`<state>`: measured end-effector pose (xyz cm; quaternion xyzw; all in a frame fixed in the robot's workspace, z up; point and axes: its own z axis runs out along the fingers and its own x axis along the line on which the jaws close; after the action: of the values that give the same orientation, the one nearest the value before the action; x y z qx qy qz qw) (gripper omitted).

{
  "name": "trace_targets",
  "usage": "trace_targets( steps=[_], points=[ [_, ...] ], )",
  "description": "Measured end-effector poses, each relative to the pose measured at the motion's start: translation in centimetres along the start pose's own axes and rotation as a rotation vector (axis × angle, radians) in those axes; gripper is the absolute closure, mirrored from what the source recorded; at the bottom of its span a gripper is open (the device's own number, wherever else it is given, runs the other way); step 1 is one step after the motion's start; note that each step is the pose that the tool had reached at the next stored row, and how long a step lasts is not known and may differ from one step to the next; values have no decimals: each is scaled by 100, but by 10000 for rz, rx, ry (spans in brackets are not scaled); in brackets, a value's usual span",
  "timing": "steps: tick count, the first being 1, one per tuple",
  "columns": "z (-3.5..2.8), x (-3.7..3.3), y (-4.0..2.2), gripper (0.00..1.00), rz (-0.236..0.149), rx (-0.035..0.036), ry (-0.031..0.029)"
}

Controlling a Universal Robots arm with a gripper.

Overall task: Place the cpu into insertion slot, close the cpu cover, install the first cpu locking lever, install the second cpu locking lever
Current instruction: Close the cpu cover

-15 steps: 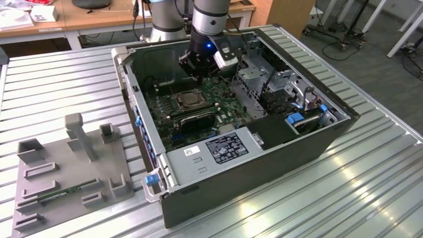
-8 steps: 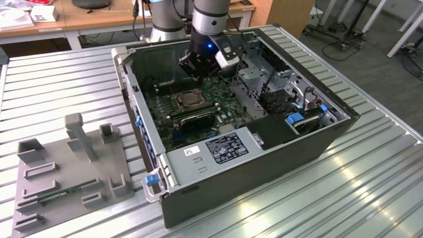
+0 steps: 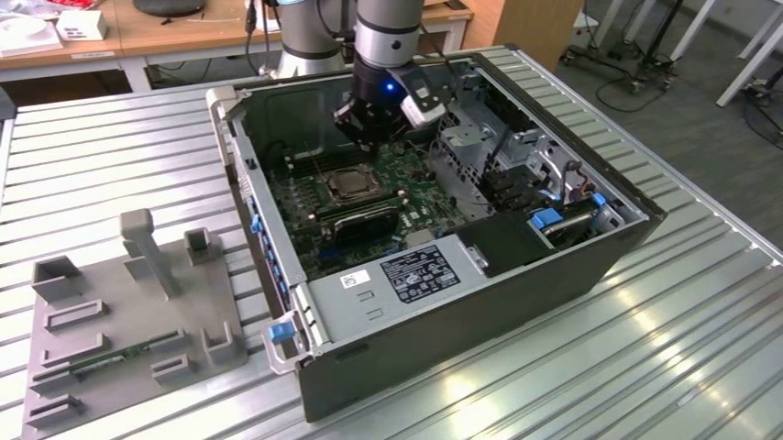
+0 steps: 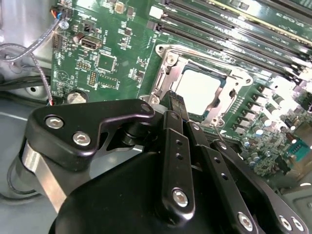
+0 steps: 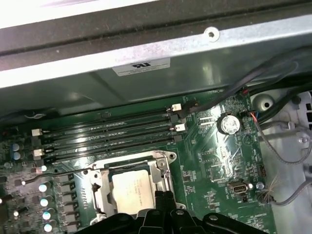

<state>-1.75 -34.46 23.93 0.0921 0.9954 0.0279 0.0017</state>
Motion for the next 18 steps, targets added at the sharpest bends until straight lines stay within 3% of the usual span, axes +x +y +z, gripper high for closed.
trace_targets(
  steps=[5,18],
  points=[
    [13,-1,-1,89,-413,-22,-101],
    [37,0,-2,89,-2500,-37,-15]
  ],
)
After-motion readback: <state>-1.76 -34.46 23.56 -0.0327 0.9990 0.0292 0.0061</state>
